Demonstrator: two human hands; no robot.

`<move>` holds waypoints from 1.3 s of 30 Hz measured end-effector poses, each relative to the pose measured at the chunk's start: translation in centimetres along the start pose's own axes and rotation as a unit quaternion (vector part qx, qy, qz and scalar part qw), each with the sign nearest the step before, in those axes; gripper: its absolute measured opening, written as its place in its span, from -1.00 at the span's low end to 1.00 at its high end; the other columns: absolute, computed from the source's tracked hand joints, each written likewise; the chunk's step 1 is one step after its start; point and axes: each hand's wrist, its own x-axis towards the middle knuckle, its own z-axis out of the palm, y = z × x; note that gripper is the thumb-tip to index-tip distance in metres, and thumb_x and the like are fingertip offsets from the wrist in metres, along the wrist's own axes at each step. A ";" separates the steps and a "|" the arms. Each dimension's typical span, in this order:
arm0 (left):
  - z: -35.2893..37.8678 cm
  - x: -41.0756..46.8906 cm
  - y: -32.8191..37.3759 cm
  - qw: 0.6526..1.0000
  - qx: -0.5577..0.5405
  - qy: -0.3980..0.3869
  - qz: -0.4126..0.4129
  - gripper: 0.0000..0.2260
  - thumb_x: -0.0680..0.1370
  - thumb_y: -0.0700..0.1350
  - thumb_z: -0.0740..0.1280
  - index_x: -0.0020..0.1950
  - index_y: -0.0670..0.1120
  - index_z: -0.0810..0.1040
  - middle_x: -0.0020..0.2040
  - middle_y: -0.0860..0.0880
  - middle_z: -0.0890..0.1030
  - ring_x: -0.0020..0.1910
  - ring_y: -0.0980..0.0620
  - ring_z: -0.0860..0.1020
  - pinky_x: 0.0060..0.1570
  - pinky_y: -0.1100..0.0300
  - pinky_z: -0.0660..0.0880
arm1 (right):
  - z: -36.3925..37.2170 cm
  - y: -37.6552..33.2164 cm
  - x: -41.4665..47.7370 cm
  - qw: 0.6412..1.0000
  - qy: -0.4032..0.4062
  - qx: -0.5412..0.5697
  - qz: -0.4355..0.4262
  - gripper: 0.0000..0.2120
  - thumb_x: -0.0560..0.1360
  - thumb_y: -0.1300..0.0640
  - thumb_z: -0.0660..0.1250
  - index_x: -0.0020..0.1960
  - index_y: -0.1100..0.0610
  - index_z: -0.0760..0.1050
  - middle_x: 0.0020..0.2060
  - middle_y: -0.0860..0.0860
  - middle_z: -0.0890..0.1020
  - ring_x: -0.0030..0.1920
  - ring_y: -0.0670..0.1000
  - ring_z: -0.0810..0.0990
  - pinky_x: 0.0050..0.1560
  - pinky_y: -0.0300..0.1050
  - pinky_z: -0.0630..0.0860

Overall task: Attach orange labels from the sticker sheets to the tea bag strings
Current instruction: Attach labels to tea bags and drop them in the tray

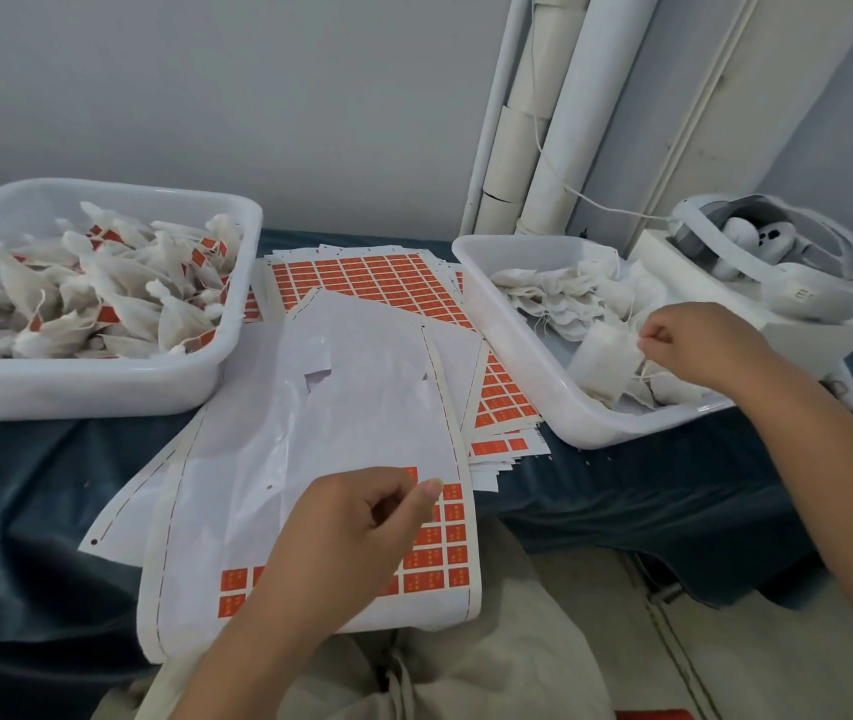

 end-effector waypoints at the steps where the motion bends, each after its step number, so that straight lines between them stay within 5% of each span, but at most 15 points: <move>1: 0.0 0.0 0.1 1.000 0.001 -0.001 -0.001 -0.48 0.40 0.48 0.12 -0.23 0.08 0.62 -0.29 0.26 0.64 -0.27 0.21 0.66 -0.35 0.48 0.42 | -0.1 -0.2 -0.3 0.999 0.000 0.045 -0.002 -0.88 0.63 0.07 0.36 -0.07 -0.01 0.62 -0.17 -0.10 0.69 -0.08 0.03 0.63 -0.07 -0.03 0.53; 6: -0.1 -0.2 0.4 1.000 -0.003 0.012 -0.003 -0.52 0.40 0.47 0.13 -0.21 0.13 0.61 -0.24 0.33 0.64 -0.22 0.29 0.64 -0.33 0.46 0.42 | -2.3 -2.3 -3.1 0.961 0.066 0.268 -0.025 -0.91 0.61 0.05 0.33 -0.03 -0.11 0.57 -0.16 -0.11 0.74 -0.14 -0.05 0.71 -0.03 0.00 0.59; 10: -0.4 -0.4 0.9 0.998 -0.018 0.057 0.010 -0.70 0.43 0.42 0.16 -0.01 0.33 0.54 -0.11 0.45 0.58 -0.07 0.40 0.58 -0.36 0.52 0.44 | -4.5 -5.4 -6.5 0.936 0.106 0.312 -0.125 -0.95 0.63 -0.11 0.29 0.02 -0.20 0.52 -0.12 -0.29 0.72 -0.15 -0.22 0.68 -0.13 -0.13 0.52; 13: -0.3 -0.4 1.1 0.995 -0.047 0.085 0.009 -0.72 0.44 0.40 0.20 0.09 0.39 0.47 -0.12 0.35 0.60 -0.03 0.40 0.57 -0.33 0.53 0.47 | -4.9 -7.9 -8.0 0.925 0.085 0.330 -0.169 -0.91 0.68 0.00 0.32 0.02 -0.16 0.55 -0.14 -0.29 0.73 -0.15 -0.23 0.69 -0.13 -0.23 0.51; 17: -0.2 -0.7 1.7 0.990 -0.094 0.102 0.019 -0.51 0.40 0.45 0.28 0.30 0.40 0.39 0.11 0.37 0.56 0.11 0.44 0.52 -0.23 0.54 0.50 | -5.0 -10.8 -9.7 0.912 0.016 0.351 -0.209 -0.86 0.66 0.07 0.36 0.03 -0.18 0.60 -0.14 -0.26 0.73 -0.14 -0.20 0.70 -0.09 -0.36 0.56; 21: -0.6 -1.1 2.1 0.988 -0.127 0.076 0.038 -0.17 0.26 0.65 0.29 0.49 0.48 0.19 0.24 0.62 0.39 0.22 0.55 0.42 -0.12 0.60 0.45 | -3.7 -14.3 -12.0 0.909 -0.075 0.296 -0.283 -0.89 0.60 -0.11 0.31 0.05 -0.27 0.60 -0.11 -0.34 0.70 -0.07 -0.26 0.69 -0.11 -0.38 0.55; 24: -0.8 -1.4 2.1 0.986 -0.162 0.027 0.039 -0.37 0.37 0.49 0.39 0.42 0.45 0.34 0.18 0.56 0.50 0.17 0.44 0.54 -0.06 0.56 0.50 | -1.7 -16.7 -13.7 0.898 -0.113 0.287 -0.312 -0.88 0.64 -0.07 0.34 0.05 -0.32 0.58 -0.06 -0.39 0.66 -0.03 -0.29 0.66 -0.13 -0.45 0.50; 27: -0.5 -1.3 1.7 0.987 -0.149 0.036 0.043 -0.73 0.55 0.33 0.27 0.17 0.33 0.61 0.02 0.34 0.68 0.03 0.29 0.66 -0.04 0.48 0.54 | 0.4 -18.0 -14.9 0.899 -0.129 0.311 -0.280 -0.85 0.65 -0.05 0.35 0.07 -0.32 0.60 -0.05 -0.34 0.69 0.00 -0.29 0.66 -0.05 -0.36 0.54; 32: 0.1 -0.9 0.9 0.996 -0.074 0.048 0.002 -0.52 0.46 0.47 -0.03 0.05 0.33 0.58 -0.13 0.28 0.67 -0.06 0.32 0.64 -0.15 0.46 0.50 | 2.7 -18.7 -16.2 0.921 -0.085 0.323 -0.199 -0.88 0.61 -0.20 0.32 0.03 -0.23 0.60 -0.15 -0.32 0.70 -0.06 -0.34 0.66 -0.12 -0.48 0.51; 35: 0.3 -0.6 0.4 0.997 -0.060 0.050 0.000 -0.55 0.46 0.48 -0.07 -0.08 0.28 0.50 -0.21 0.29 0.62 -0.15 0.30 0.63 -0.22 0.47 0.46 | 3.7 -18.4 -16.6 0.922 -0.090 0.337 -0.167 -0.76 0.58 -0.27 0.26 -0.12 -0.17 0.56 -0.20 -0.26 0.69 -0.14 -0.27 0.68 -0.12 -0.33 0.59; 39: 0.8 -0.8 0.4 0.997 -0.060 0.037 0.016 -0.55 0.46 0.50 0.09 -0.14 0.18 0.52 -0.28 0.26 0.59 -0.27 0.25 0.58 -0.30 0.46 0.44 | 4.8 -17.9 -16.5 0.861 -0.198 0.450 -0.131 -0.63 0.64 -0.15 0.28 -0.29 -0.03 0.47 -0.42 -0.12 0.54 -0.42 -0.15 0.50 -0.34 -0.31 0.46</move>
